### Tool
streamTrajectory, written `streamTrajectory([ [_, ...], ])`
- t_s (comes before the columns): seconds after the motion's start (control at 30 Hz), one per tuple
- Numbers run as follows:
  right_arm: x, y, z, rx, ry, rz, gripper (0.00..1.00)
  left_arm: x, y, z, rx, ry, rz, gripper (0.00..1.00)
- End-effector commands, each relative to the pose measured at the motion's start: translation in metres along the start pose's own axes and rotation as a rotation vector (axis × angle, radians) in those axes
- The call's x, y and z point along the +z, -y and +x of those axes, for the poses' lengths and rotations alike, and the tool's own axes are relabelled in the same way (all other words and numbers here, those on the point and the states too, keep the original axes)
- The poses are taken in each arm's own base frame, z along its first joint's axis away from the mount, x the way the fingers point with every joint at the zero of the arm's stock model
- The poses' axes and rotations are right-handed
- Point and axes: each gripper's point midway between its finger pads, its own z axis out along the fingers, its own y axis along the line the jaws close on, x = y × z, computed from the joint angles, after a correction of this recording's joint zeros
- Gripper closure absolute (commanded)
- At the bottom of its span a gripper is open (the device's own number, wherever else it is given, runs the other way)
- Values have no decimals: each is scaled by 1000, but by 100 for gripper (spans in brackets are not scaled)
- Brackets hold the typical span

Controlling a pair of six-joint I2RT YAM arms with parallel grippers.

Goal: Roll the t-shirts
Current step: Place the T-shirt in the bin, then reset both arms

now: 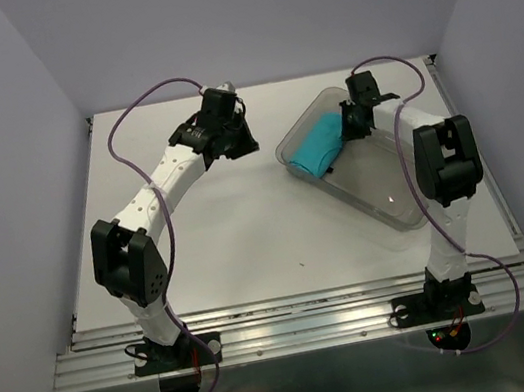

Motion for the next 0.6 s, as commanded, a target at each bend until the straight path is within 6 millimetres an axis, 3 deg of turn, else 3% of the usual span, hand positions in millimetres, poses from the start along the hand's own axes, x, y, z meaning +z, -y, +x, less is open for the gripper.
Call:
streamTrajectory([
  [0.0,-13,0,-38,23,114,21,80,-14,5,-14,6,53,36,77],
  [0.3,-27,4,-35,40,109,45,78,2,0,-10,18,26,35,76],
  [0.57,-66,1,-4,68,74,-12,77,32,-17,-14,21,-3,1,77],
])
